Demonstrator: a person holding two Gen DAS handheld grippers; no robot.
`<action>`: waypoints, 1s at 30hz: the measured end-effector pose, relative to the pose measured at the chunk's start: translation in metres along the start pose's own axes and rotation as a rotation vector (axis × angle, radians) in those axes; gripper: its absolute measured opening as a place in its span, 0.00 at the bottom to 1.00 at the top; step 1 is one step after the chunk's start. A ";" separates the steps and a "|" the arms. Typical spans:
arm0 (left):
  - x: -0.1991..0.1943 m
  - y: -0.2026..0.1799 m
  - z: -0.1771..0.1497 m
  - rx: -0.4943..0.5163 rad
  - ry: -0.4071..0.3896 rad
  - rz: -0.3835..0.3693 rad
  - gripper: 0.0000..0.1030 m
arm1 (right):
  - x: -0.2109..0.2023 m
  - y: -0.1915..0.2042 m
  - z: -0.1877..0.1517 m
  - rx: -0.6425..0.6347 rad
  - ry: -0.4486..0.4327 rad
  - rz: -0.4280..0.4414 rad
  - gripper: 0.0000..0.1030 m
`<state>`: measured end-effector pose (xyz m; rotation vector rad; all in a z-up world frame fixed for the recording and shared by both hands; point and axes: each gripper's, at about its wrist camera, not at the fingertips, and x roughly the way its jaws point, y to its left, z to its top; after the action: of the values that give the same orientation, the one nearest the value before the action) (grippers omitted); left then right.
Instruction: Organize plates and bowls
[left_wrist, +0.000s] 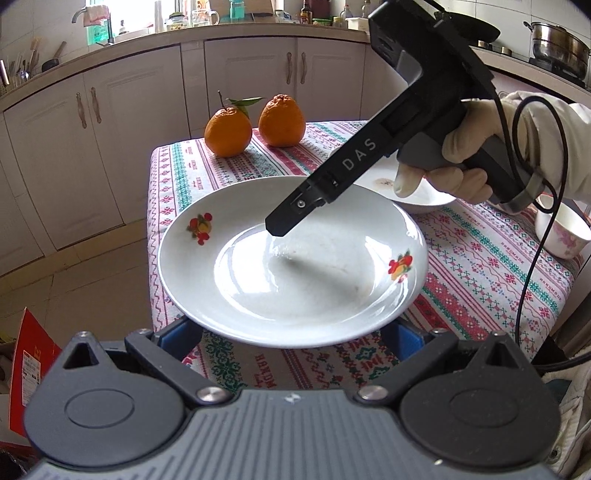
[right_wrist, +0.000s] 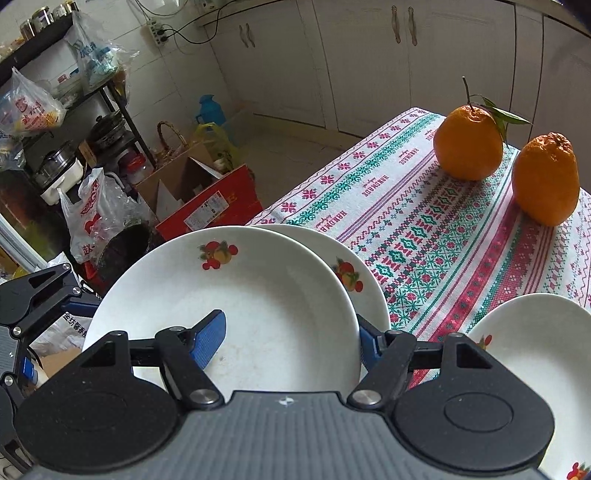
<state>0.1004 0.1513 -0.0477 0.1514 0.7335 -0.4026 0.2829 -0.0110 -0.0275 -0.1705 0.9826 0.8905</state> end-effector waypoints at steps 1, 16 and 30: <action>0.000 0.001 0.000 -0.003 0.001 -0.003 0.99 | 0.001 -0.001 0.000 0.002 0.001 -0.002 0.75; 0.010 0.011 0.000 -0.001 0.007 -0.007 0.99 | 0.001 -0.005 -0.002 0.012 0.006 -0.015 0.75; 0.012 0.013 0.001 0.013 0.006 -0.003 0.99 | -0.015 -0.004 -0.013 0.040 -0.008 -0.019 0.75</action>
<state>0.1144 0.1594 -0.0550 0.1641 0.7371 -0.4105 0.2736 -0.0289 -0.0248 -0.1416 0.9896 0.8533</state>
